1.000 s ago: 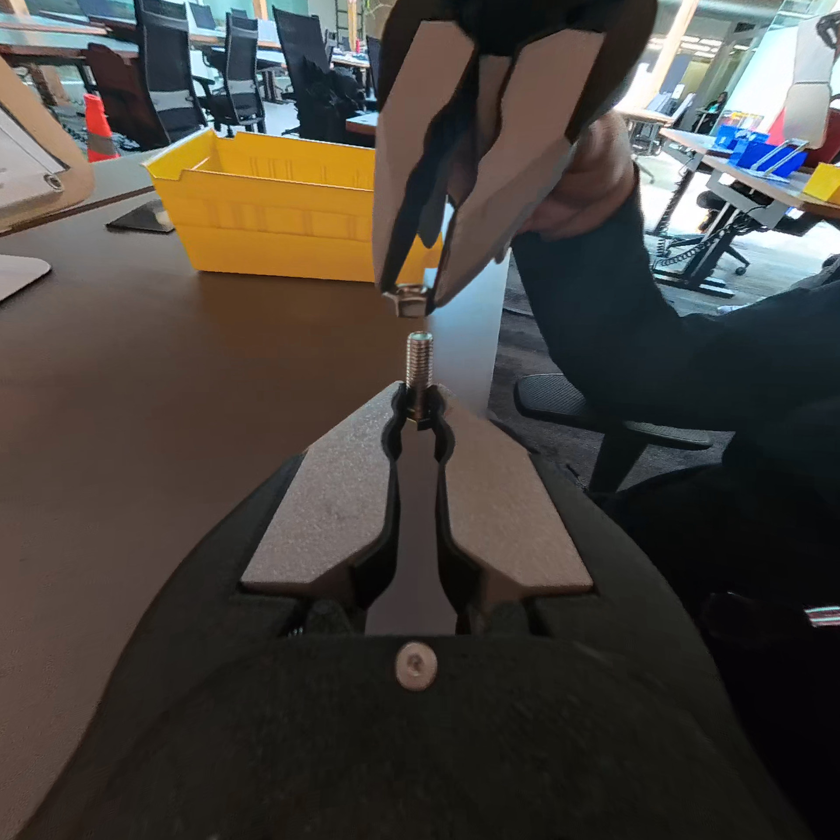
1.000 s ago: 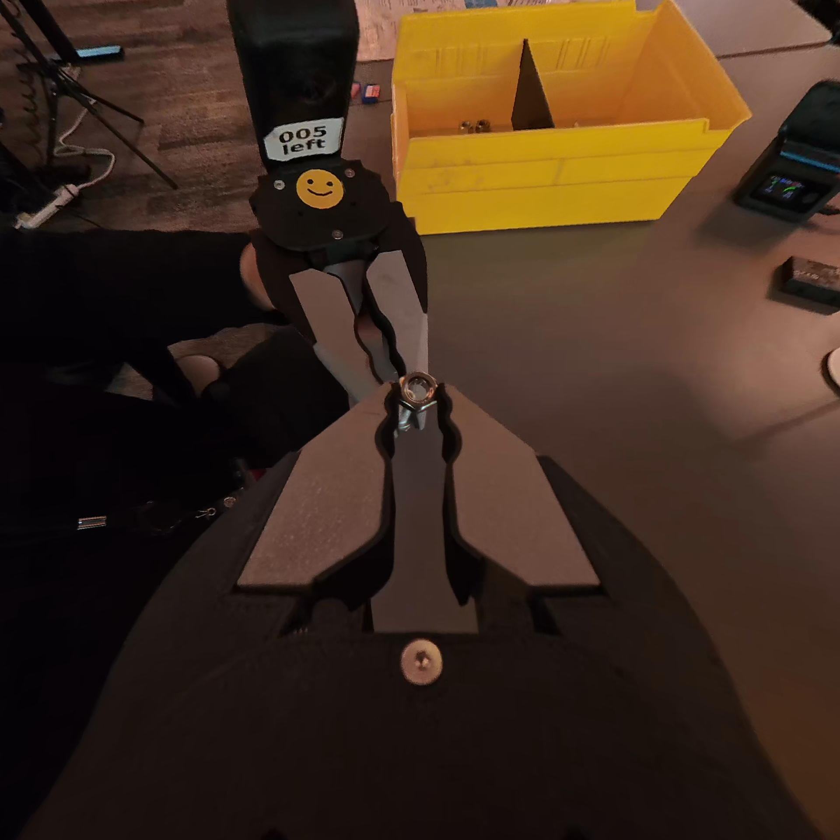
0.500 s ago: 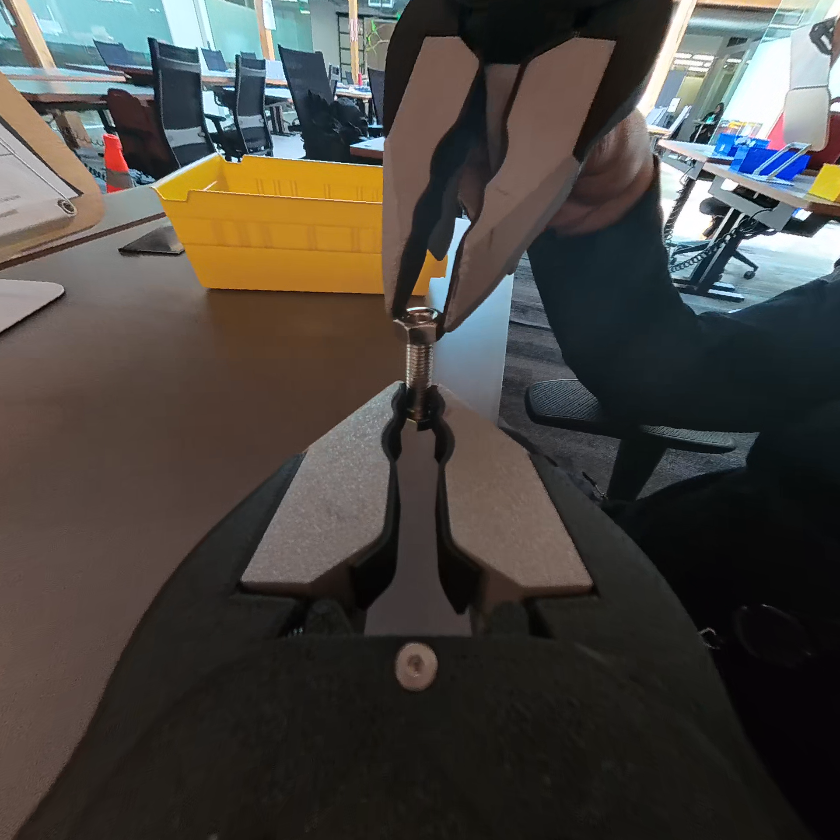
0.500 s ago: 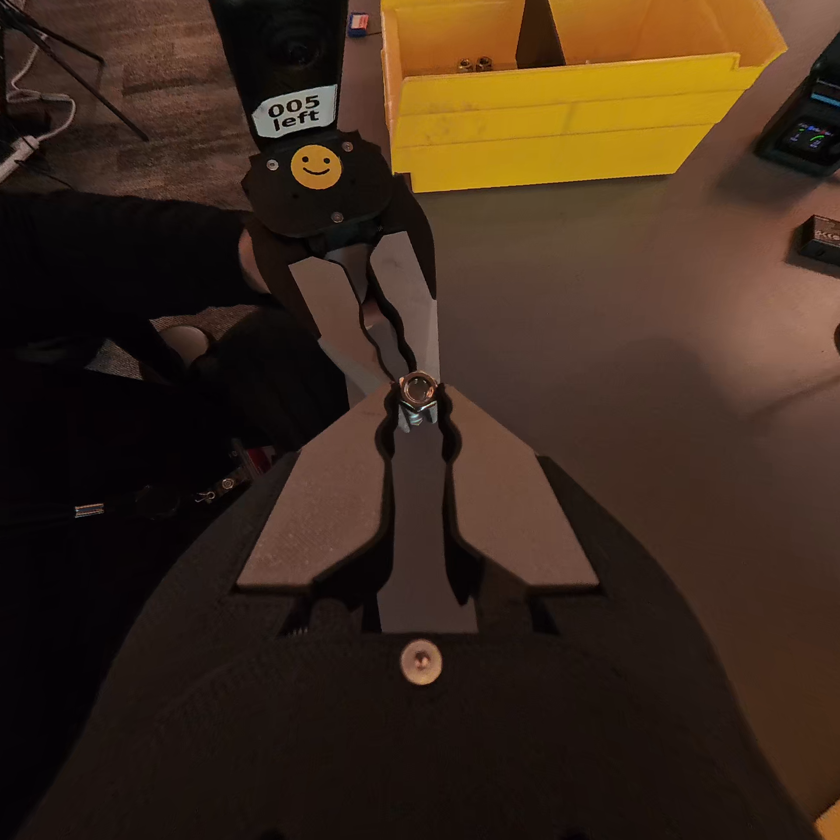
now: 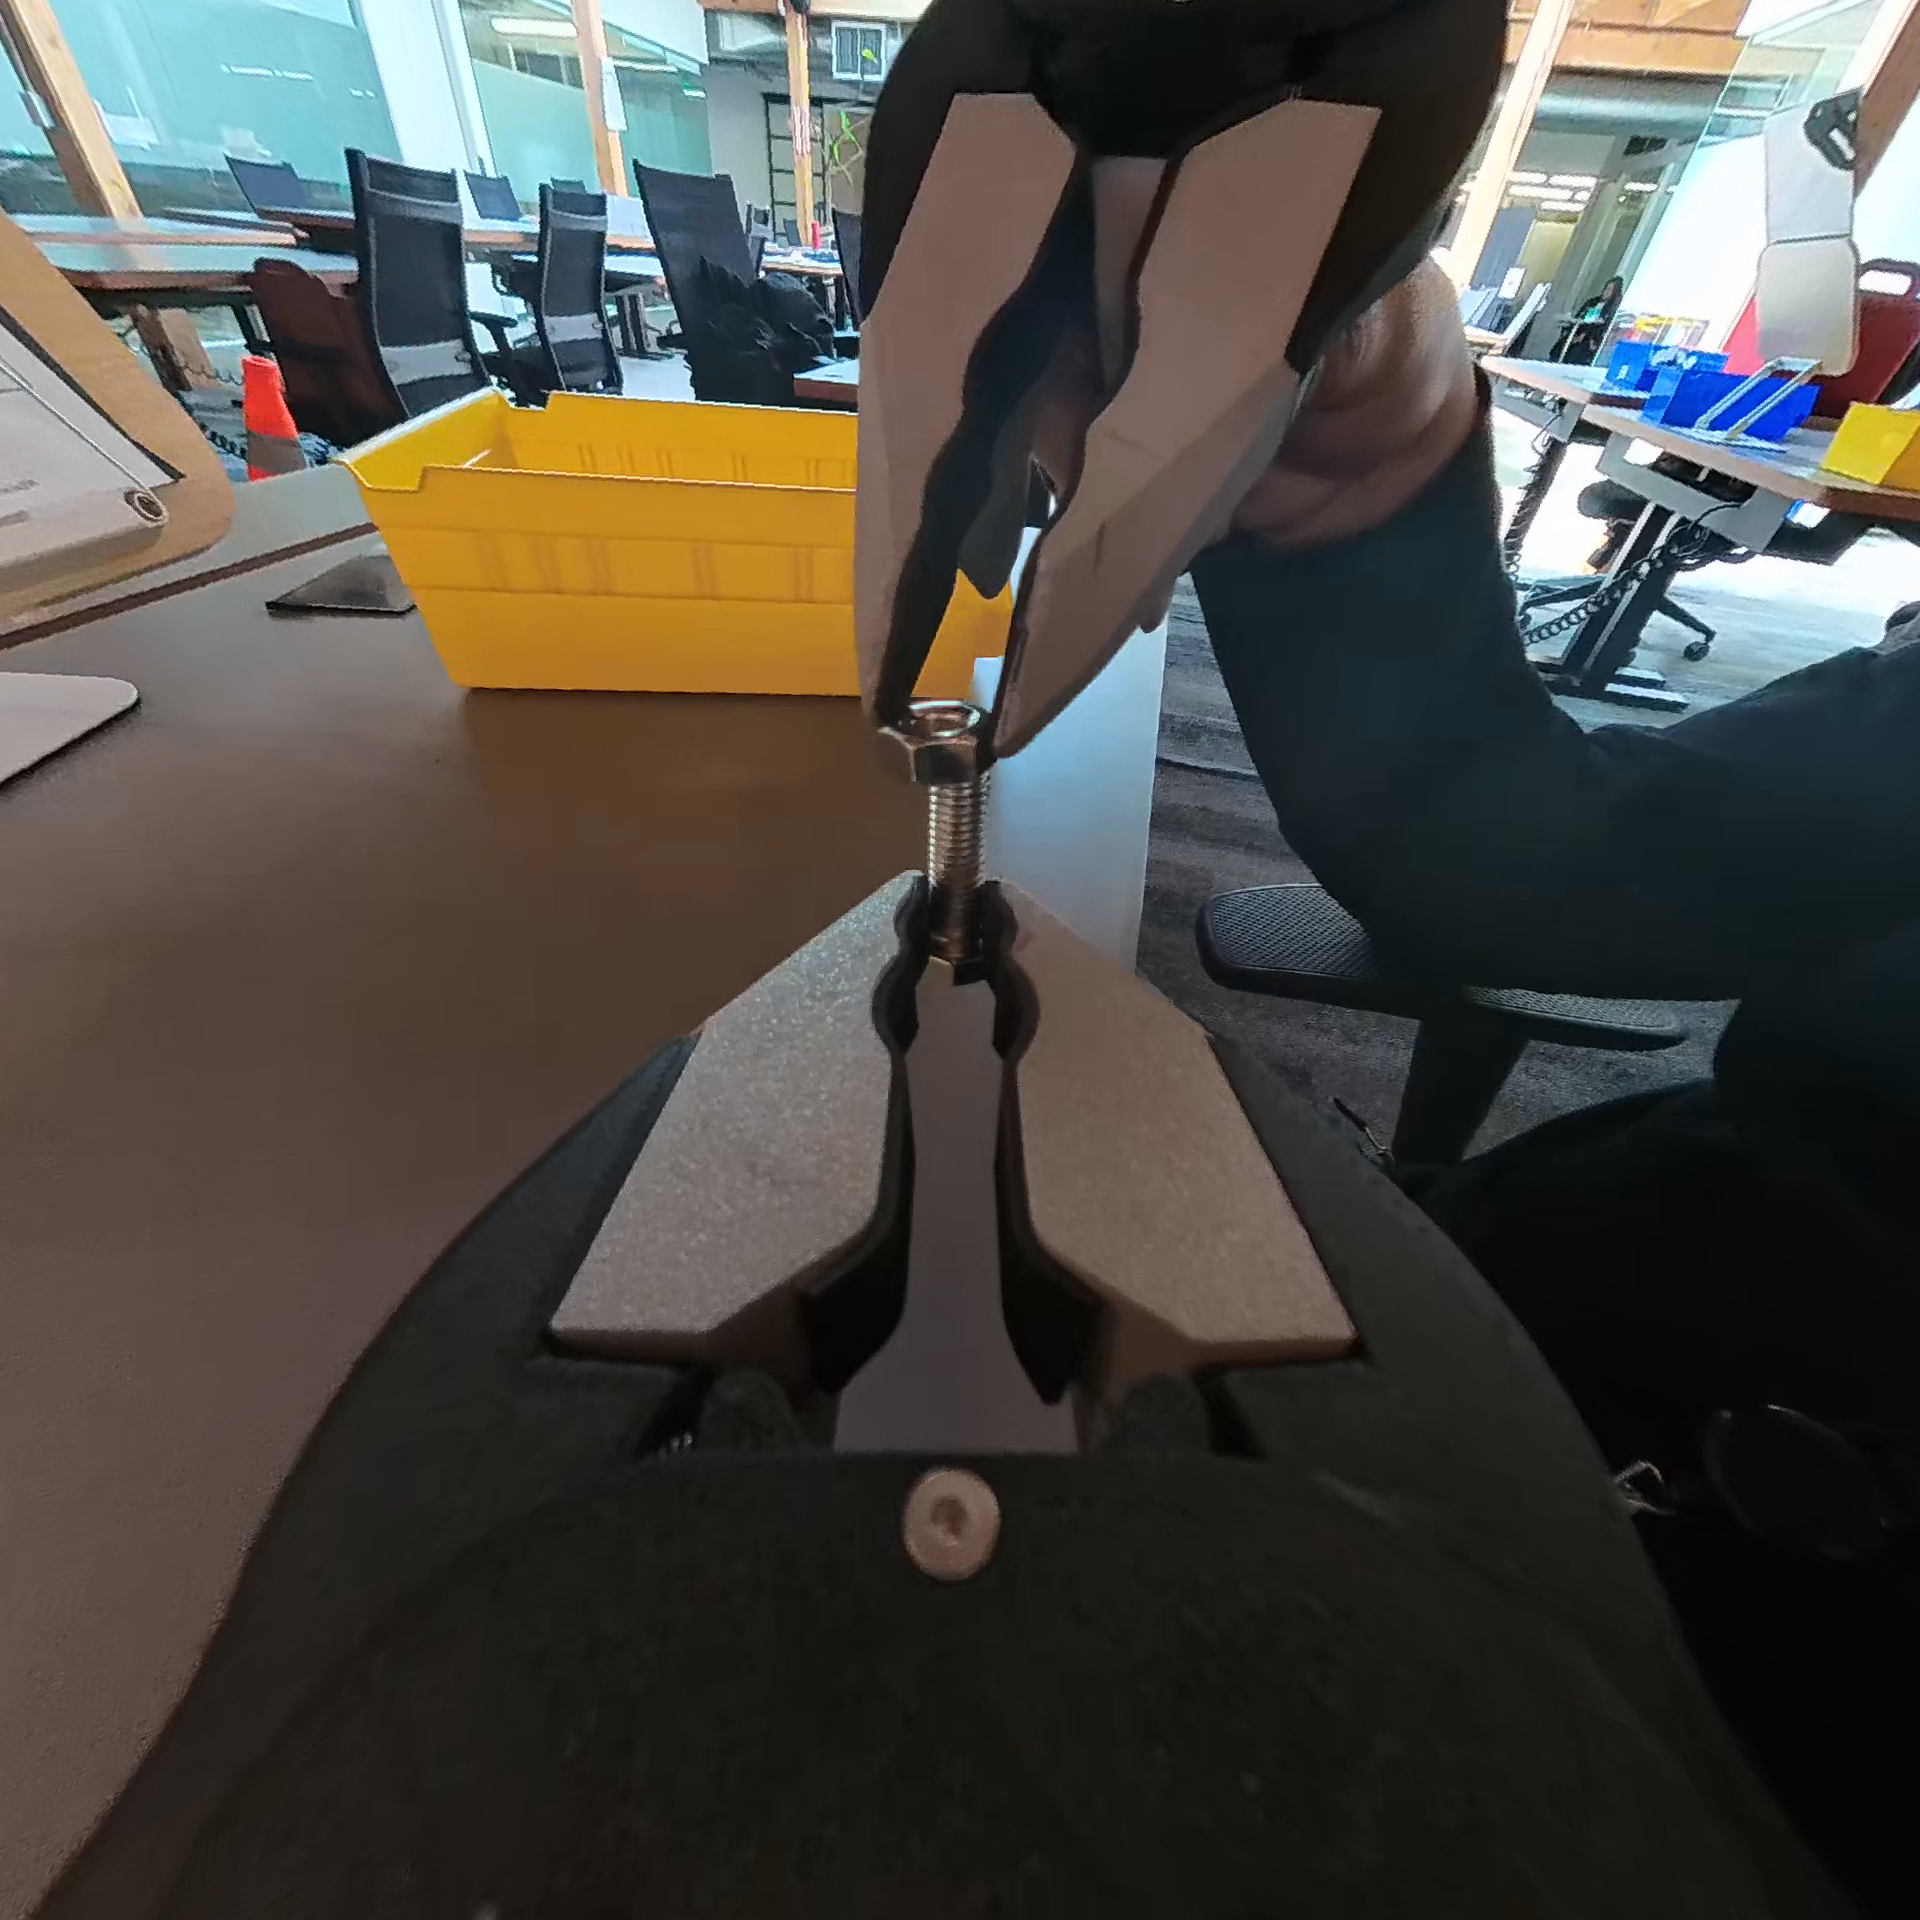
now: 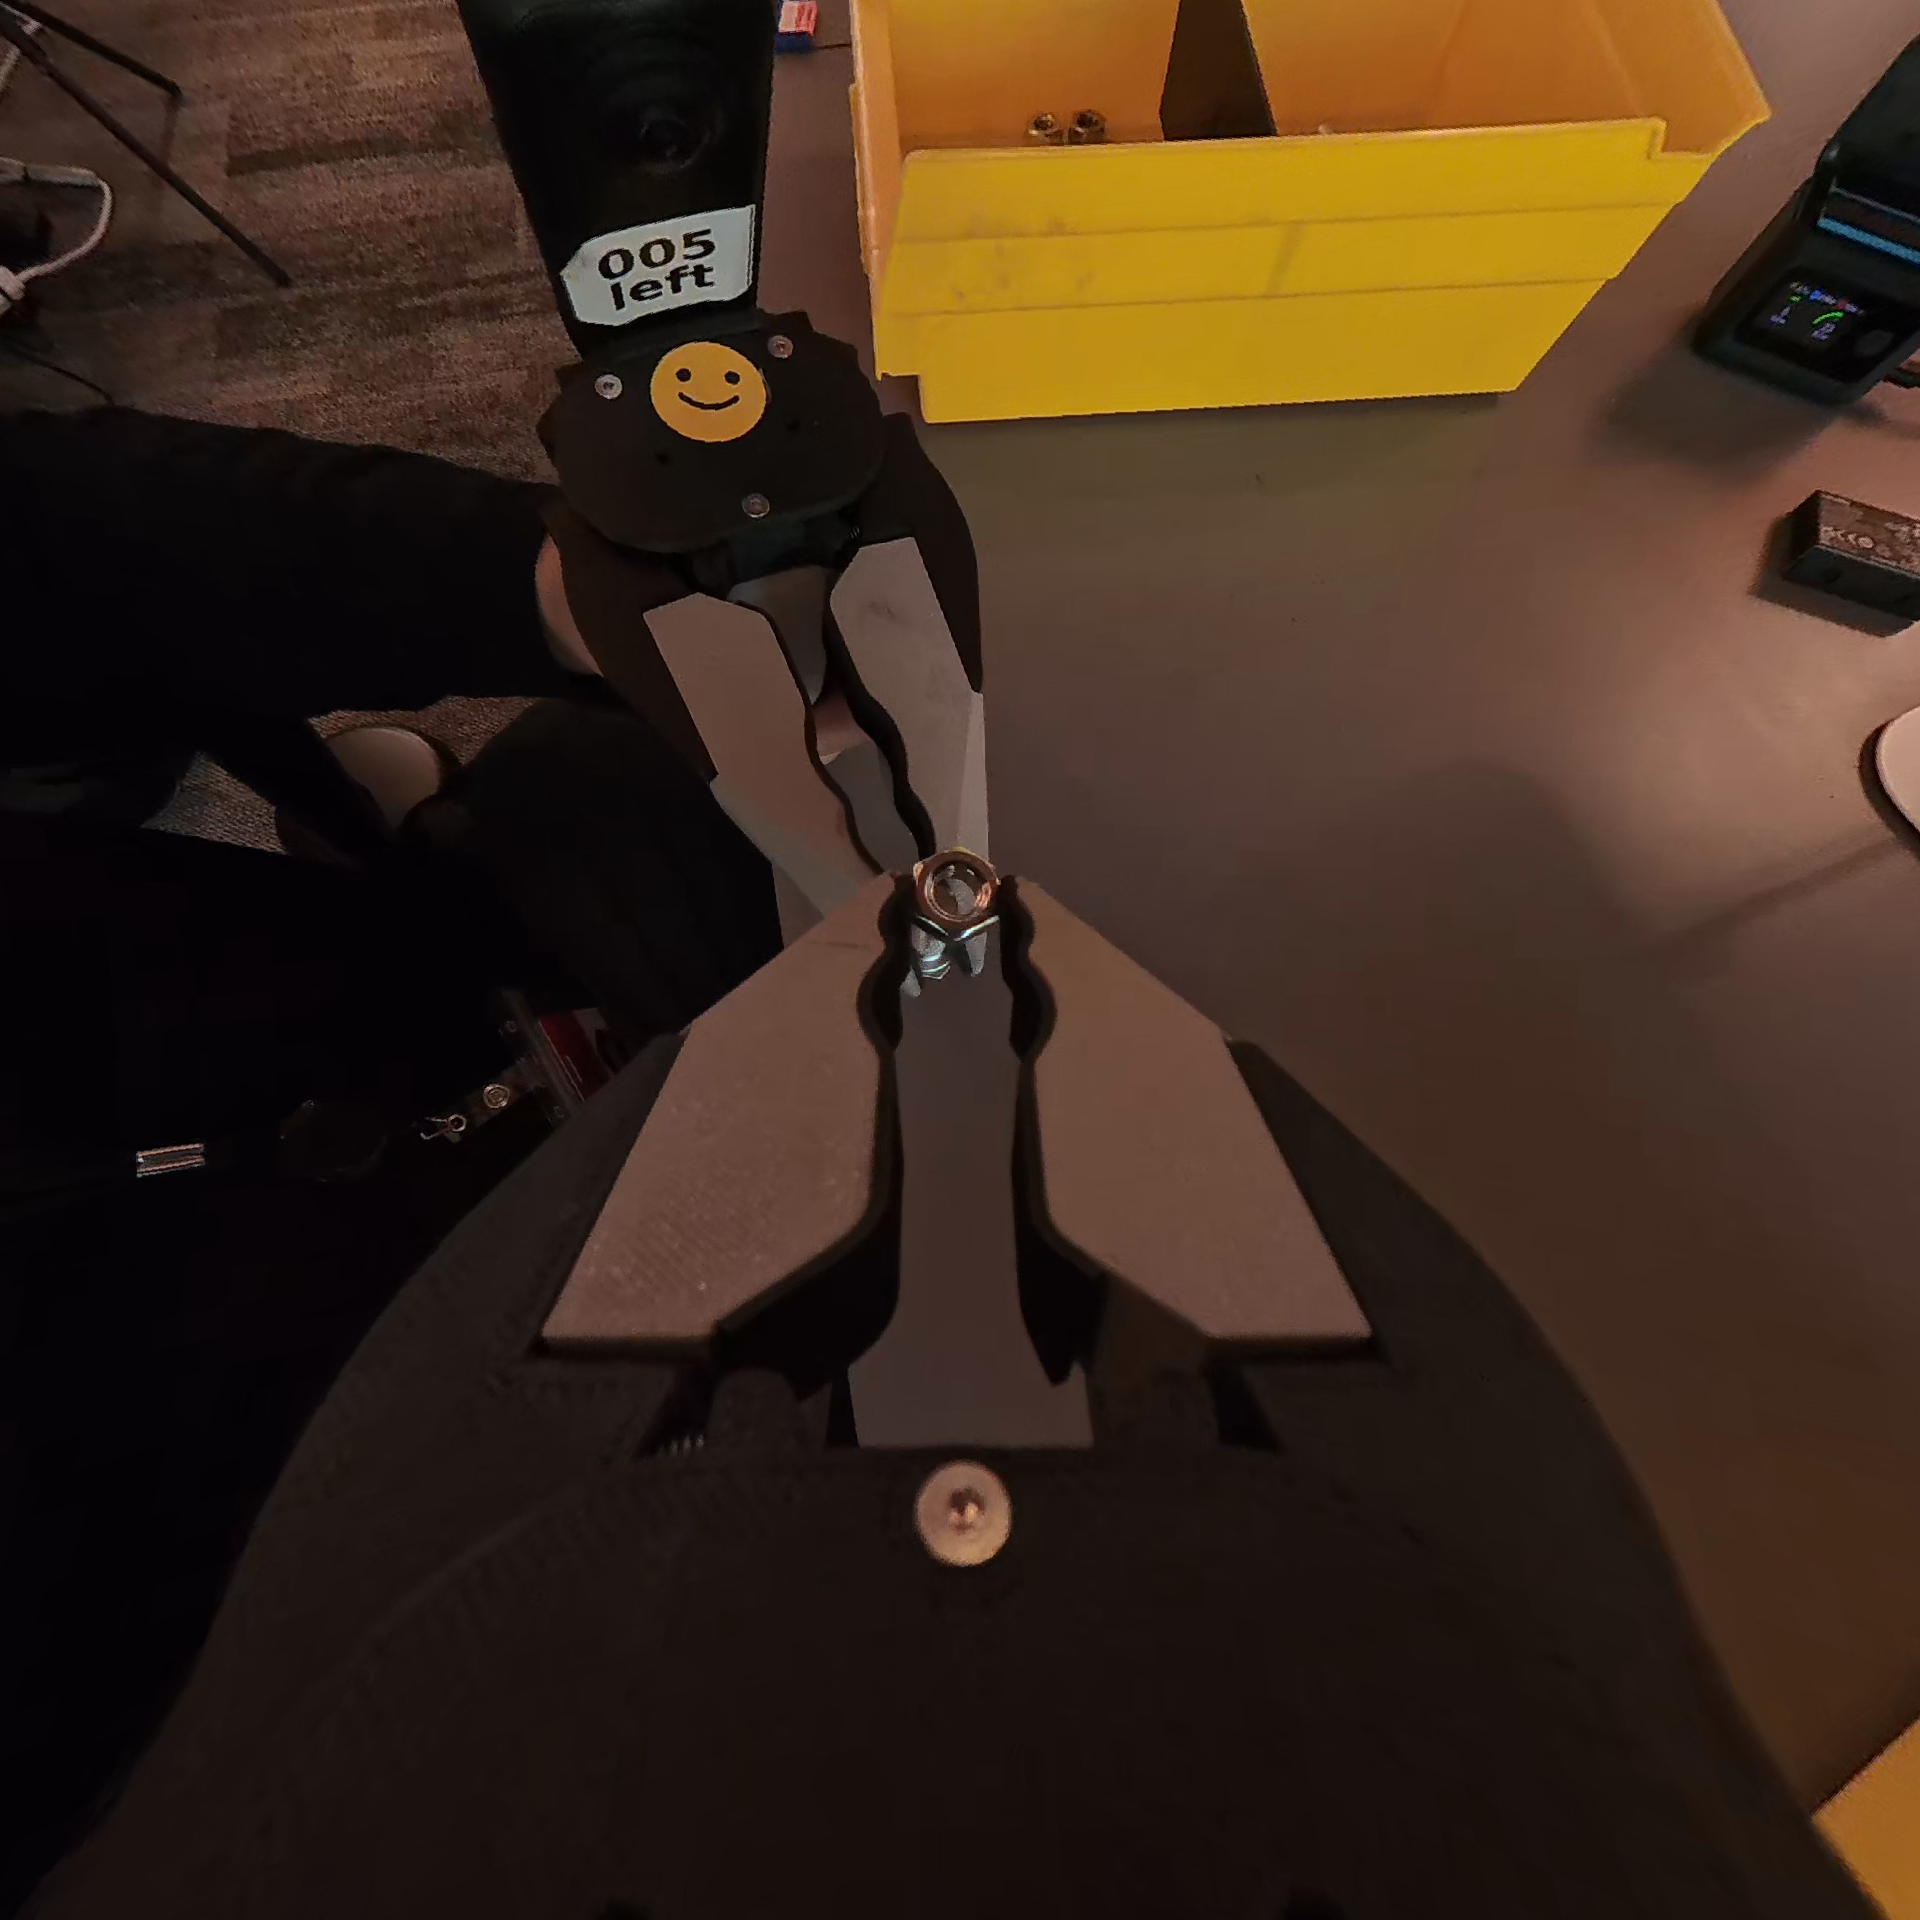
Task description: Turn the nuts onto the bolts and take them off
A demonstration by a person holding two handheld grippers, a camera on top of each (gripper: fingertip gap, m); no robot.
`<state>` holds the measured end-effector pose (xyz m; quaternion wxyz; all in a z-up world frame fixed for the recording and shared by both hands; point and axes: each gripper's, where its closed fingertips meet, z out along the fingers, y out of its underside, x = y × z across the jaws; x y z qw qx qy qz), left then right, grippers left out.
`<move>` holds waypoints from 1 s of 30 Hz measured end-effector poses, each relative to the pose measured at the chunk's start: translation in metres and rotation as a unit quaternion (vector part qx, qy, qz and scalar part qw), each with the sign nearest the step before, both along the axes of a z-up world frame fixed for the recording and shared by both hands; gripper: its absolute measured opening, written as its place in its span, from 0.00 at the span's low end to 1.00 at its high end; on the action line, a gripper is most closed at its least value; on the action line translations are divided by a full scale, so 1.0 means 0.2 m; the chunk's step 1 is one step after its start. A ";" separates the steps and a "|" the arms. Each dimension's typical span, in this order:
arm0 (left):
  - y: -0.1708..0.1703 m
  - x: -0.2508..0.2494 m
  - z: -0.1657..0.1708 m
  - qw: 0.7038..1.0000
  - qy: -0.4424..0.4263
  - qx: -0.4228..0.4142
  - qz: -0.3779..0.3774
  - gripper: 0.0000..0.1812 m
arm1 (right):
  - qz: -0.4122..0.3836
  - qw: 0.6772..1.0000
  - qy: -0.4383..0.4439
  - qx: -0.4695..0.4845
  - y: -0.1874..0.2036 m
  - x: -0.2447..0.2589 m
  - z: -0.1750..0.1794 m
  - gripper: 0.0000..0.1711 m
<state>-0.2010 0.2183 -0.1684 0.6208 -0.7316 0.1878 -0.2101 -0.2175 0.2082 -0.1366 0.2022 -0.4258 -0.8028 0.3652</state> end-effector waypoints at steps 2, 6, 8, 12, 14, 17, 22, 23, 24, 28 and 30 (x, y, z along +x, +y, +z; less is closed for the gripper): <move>0.00 0.00 0.00 1.000 0.004 0.001 0.003 0.04 | 0.003 1.000 -0.002 -0.001 -0.01 0.00 0.00 0.07; 0.00 0.00 0.00 1.000 0.006 -0.001 0.005 0.04 | 0.005 1.000 -0.004 0.008 -0.01 0.01 -0.01 0.07; 0.00 0.00 0.00 1.000 0.006 0.000 0.005 0.04 | 0.005 1.000 -0.005 0.007 -0.01 0.01 -0.01 0.07; 0.00 0.00 0.00 1.000 0.009 -0.001 0.006 0.04 | 0.006 1.000 -0.006 0.005 -0.01 0.01 -0.01 0.07; 0.00 0.00 0.00 1.000 0.010 -0.002 0.007 0.04 | 0.007 1.000 -0.005 0.005 -0.01 0.01 -0.01 0.07; 0.01 0.00 -0.01 1.000 0.012 -0.002 0.012 0.04 | 0.009 1.000 -0.005 0.001 -0.01 0.01 -0.02 0.07; 0.01 -0.02 0.01 1.000 0.014 0.007 0.027 0.04 | 0.005 1.000 0.001 -0.013 0.00 0.00 0.00 0.07; 0.01 -0.02 0.01 0.999 0.016 0.006 0.030 0.04 | 0.003 1.000 0.002 -0.011 0.00 -0.01 0.00 0.07; 0.02 -0.02 0.01 0.999 0.019 0.005 0.035 0.04 | 0.000 1.000 0.003 -0.007 0.00 -0.01 0.00 0.07; 0.03 -0.04 0.01 0.998 0.020 0.002 0.053 0.04 | -0.011 1.000 0.010 0.010 0.01 -0.02 0.00 0.07; 0.03 -0.05 0.01 0.998 0.019 0.000 0.064 0.04 | -0.019 1.000 0.015 0.015 0.01 -0.03 0.00 0.07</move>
